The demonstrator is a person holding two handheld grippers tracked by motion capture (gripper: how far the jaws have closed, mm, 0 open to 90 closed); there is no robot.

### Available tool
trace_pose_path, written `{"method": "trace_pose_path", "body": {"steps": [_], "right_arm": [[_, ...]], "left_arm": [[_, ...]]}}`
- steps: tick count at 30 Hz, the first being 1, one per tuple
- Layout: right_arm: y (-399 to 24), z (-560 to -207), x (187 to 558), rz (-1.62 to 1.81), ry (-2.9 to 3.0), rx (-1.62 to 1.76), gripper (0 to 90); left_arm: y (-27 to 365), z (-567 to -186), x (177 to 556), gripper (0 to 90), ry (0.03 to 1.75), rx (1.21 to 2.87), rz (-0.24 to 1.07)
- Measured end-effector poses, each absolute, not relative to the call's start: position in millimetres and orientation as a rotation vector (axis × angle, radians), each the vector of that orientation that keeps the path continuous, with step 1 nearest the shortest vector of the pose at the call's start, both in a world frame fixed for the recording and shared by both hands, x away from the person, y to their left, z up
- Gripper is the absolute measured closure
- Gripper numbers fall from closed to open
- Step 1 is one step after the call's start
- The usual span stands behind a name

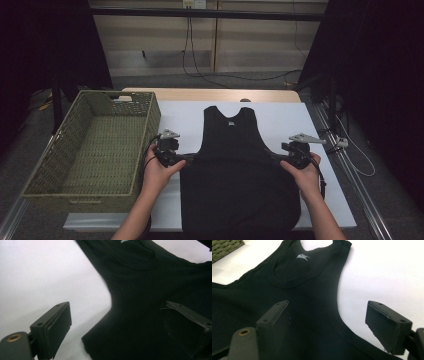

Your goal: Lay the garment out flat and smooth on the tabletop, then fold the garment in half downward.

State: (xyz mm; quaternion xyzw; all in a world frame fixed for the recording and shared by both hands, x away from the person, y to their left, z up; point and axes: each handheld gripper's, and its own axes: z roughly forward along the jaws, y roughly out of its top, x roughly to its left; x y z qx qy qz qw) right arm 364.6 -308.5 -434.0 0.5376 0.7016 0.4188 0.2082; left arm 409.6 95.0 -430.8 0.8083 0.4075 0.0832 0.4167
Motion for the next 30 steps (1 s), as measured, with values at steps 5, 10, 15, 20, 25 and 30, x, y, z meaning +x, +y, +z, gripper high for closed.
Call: {"method": "trace_pose_path", "body": {"steps": [5,10,15,20,25,30], "right_arm": [[-305.4,-428.0,368.2,1.178,1.949,1.484,19.4],[-303.5,-423.8,375.8,1.175,1.950,1.486,18.2],[-303.8,-422.4,388.6,1.185,1.926,1.514,18.0],[-300.2,-425.0,401.8,1.184,1.917,1.534,17.9],[-295.2,-428.1,411.2,1.178,1.926,1.542,17.3],[-291.0,-426.8,421.4,1.176,1.920,1.544,17.2]], "left_arm": [[95.8,-428.8,408.8,7.6,1.010,2.041,0.212],[90.4,-427.1,406.1,7.2,1.017,1.992,0.189],[90.6,-427.0,407.3,7.1,0.975,2.042,0.184],[89.0,-426.7,407.0,6.9,0.952,2.055,0.176],[88.4,-426.9,406.2,6.6,0.952,2.047,0.169],[84.1,-427.5,405.6,6.3,0.972,2.013,0.156]]}}
